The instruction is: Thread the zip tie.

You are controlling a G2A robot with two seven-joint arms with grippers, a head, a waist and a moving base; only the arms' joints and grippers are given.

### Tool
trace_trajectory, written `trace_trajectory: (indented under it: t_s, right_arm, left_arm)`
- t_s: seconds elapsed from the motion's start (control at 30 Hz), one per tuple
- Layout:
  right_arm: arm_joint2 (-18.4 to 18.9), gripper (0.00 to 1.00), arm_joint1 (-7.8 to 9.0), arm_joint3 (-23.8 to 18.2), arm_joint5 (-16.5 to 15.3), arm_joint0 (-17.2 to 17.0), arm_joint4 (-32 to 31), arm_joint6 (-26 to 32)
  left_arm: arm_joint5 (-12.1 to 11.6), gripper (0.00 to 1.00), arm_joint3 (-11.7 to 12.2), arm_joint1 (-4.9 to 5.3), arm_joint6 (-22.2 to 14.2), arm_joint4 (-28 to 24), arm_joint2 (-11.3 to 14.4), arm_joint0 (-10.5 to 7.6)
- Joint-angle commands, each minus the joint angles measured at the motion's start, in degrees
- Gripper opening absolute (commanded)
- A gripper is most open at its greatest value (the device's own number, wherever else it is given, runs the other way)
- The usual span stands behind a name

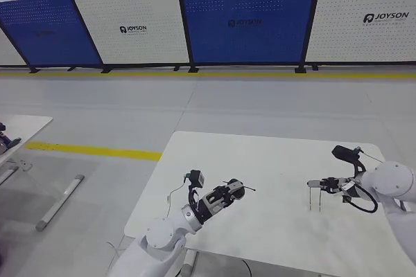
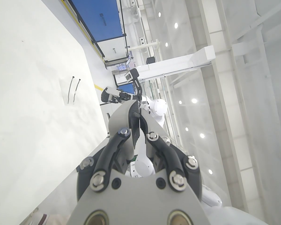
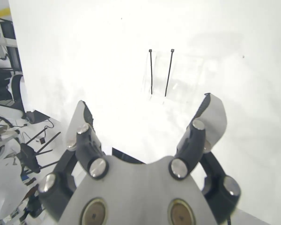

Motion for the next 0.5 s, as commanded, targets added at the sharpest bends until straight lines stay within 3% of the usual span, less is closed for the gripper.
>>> trace_trajectory:
  t_s: [0.0,0.27,0.47]
  right_arm:
    - [-0.1,1.0,-0.04,0.2,0.0,0.2,0.2,-0.2]
    - [-0.1,1.0,-0.04,0.2,0.0,0.2,0.2,-0.2]
    - [-1.6,1.0,-0.51,2.4,0.0,-0.2,-0.2,-4.1]
  left_arm:
    - [0.0,0.0,0.0,0.0,0.0,0.0,0.0,0.0]
    - [0.0,0.0,0.0,0.0,0.0,0.0,0.0,0.0]
    - [0.0,0.0,0.0,0.0,0.0,0.0,0.0,0.0]
